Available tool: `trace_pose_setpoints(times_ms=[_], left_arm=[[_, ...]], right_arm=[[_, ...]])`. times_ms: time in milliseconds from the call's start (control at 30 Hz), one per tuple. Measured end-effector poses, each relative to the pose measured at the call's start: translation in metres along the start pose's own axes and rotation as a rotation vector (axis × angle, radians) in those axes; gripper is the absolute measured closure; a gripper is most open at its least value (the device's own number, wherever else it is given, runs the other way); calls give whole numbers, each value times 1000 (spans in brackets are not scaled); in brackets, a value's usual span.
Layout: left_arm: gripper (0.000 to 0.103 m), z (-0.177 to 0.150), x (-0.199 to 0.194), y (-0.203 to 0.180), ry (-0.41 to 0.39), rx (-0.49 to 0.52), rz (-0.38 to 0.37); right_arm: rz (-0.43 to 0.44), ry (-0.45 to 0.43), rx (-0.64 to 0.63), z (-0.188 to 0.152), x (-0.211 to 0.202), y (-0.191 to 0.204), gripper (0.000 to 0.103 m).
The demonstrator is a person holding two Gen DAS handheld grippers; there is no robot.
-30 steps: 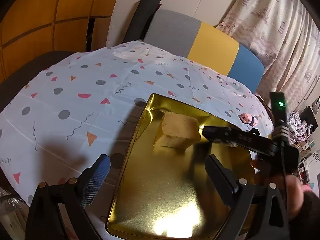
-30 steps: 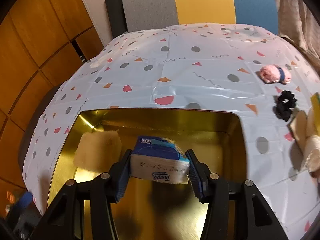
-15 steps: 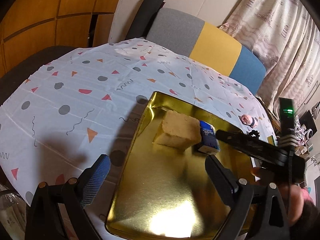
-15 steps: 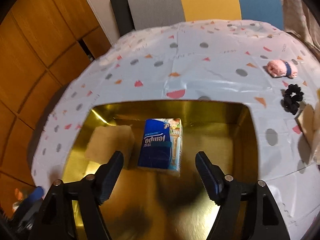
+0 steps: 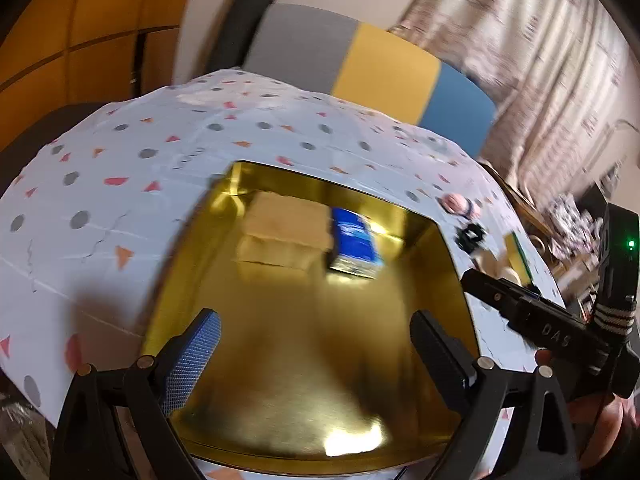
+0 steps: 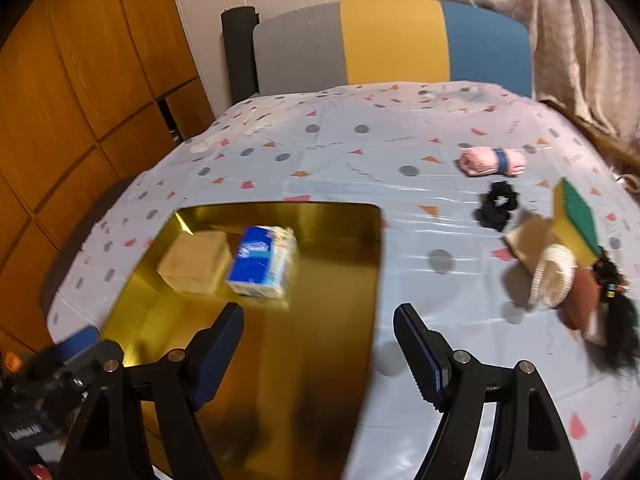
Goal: Organize rigid objects
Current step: 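Lower the tissue pack into the gold tray beside the sponge and open the right tool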
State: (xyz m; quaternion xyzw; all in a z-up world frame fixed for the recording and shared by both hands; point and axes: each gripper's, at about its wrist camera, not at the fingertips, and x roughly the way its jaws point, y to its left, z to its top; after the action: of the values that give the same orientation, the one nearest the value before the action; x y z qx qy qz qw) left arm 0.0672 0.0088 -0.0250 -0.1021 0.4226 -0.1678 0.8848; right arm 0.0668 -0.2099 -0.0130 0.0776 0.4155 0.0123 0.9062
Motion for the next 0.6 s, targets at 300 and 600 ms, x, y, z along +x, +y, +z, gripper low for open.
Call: trace_pose_setpoints(times_ms=[300, 600], left_arm=[[6, -25, 6, -50, 51, 93, -110], [6, -47, 9, -99, 98, 175, -181]], right_arm=[[-114, 21, 91, -40, -23, -72, 25], [-203, 30, 192, -89, -41, -145, 25]])
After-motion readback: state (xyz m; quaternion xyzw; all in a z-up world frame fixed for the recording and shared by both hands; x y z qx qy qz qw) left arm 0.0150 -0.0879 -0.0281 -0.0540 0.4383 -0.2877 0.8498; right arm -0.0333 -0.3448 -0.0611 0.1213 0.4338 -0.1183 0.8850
